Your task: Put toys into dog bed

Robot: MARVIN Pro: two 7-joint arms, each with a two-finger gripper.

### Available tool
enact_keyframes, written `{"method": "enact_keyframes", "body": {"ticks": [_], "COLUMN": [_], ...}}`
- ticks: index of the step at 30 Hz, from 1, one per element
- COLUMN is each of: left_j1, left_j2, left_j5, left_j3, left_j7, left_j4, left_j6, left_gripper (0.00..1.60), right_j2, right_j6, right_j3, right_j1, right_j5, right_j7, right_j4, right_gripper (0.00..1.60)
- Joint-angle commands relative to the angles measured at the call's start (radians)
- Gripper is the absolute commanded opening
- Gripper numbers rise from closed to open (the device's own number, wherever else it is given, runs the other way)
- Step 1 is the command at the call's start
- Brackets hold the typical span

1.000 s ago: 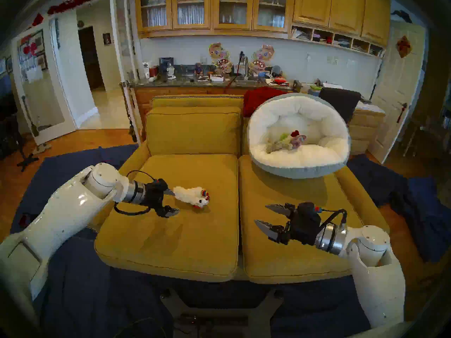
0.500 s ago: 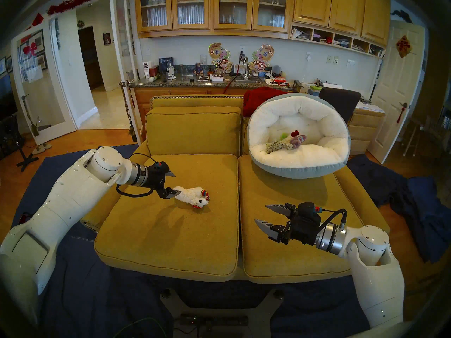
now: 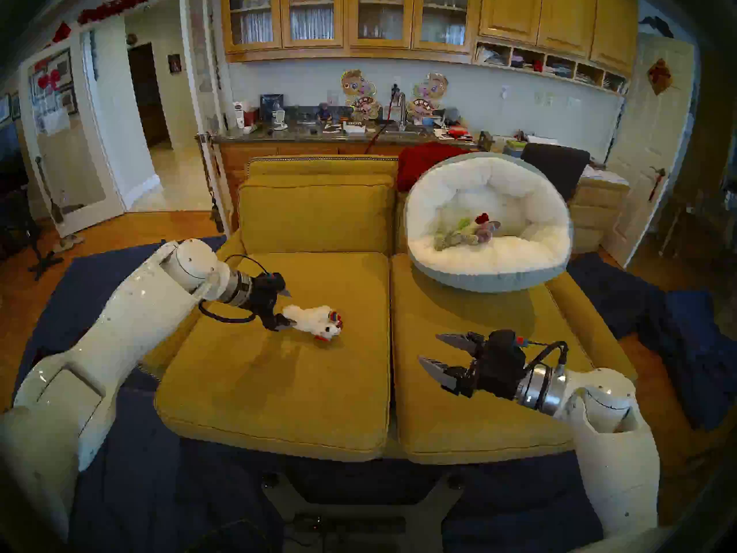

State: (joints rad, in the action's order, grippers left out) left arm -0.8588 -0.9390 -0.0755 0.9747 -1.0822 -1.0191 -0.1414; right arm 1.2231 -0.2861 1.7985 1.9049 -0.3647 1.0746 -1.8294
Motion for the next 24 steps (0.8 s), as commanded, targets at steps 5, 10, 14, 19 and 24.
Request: {"method": "enact_keyframes", "body": {"ticks": [5,10,14,19,24], "left_j1": [0.115,0.171,0.194,0.217,0.229], "left_j2": [-0.103,-0.149,-0.179,-0.206,-0.225], "left_j5": [-0.022,-0.068,-0.101,-0.135,-0.144], "left_j3": [0.037,-0.018,-0.039,-0.069,-0.078], "left_j7": [-0.056,-0.045,-0.04,-0.02,-0.009], "left_j4": [0.117,0.233,0.304,0.375,0.417], "left_j6": [0.037,0.071,0.101,0.136,0.165], "left_gripper": [1.6,1.24,1.56,1.59,0.44], "right_j2": [0.0,0.001,0.003,0.006,0.008], "right_j6": [0.009,0.013,0.017,0.02,0.022], "right_j3": [0.011,0.018,0.022,0.027,0.031], "right_j1": [-0.031,-0.035,-0.033,-0.029,-0.026], "right_j5": [-0.009,-0.01,-0.012,-0.013,-0.014], "right_j7": [0.004,0.005,0.01,0.016,0.02], "right_j4": [0.002,0.015,0.014,0.009,0.004], "right_gripper": [1.6,1.6,1.6,1.6,1.6]}}
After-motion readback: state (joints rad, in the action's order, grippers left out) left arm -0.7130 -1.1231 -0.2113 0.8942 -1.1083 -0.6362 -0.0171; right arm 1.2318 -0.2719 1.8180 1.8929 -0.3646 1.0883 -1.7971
